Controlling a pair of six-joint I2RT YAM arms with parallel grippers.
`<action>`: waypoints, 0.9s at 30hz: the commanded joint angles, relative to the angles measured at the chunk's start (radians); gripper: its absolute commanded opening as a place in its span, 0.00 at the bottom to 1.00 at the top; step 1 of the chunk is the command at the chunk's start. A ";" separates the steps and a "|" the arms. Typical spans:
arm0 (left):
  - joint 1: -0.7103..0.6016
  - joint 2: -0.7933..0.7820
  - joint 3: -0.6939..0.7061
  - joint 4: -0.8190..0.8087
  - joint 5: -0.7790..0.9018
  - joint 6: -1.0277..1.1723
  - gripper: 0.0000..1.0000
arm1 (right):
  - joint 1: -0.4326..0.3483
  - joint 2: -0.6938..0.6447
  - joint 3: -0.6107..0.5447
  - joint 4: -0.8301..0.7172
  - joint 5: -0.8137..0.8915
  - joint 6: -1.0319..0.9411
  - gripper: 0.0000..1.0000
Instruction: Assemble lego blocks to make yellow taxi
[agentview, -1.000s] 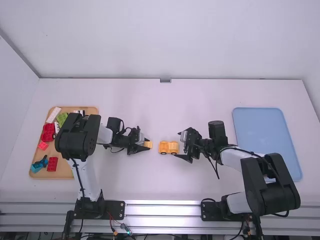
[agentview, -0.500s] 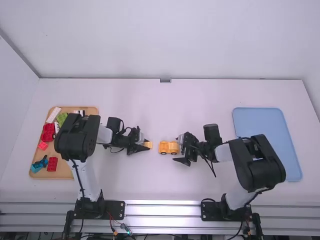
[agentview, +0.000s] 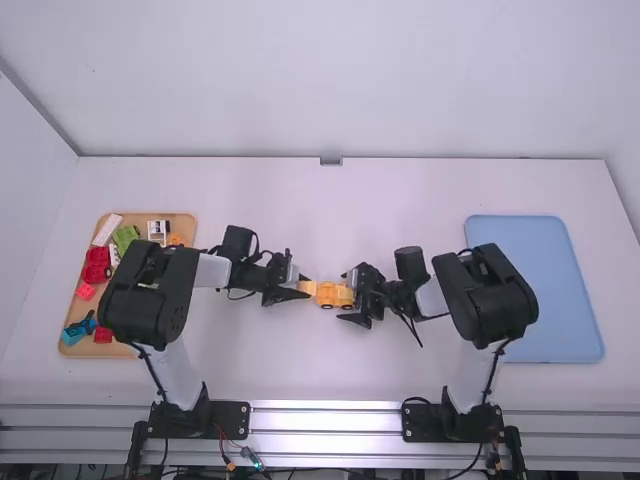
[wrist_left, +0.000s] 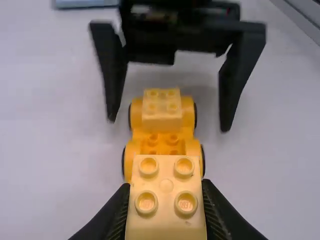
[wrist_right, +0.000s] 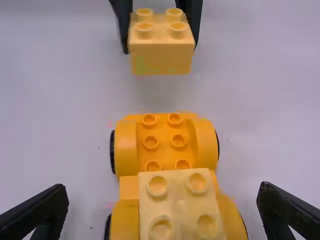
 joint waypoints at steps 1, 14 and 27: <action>-0.047 -0.010 0.002 0.042 0.002 -0.089 0.09 | -0.004 0.037 0.043 0.004 -0.034 0.014 1.00; -0.156 -0.010 0.002 0.193 -0.156 -0.357 0.02 | 0.003 0.097 0.069 0.011 -0.099 -0.014 0.67; -0.156 0.028 0.002 0.206 -0.180 -0.338 0.02 | -0.015 0.097 0.062 0.003 -0.100 -0.007 0.49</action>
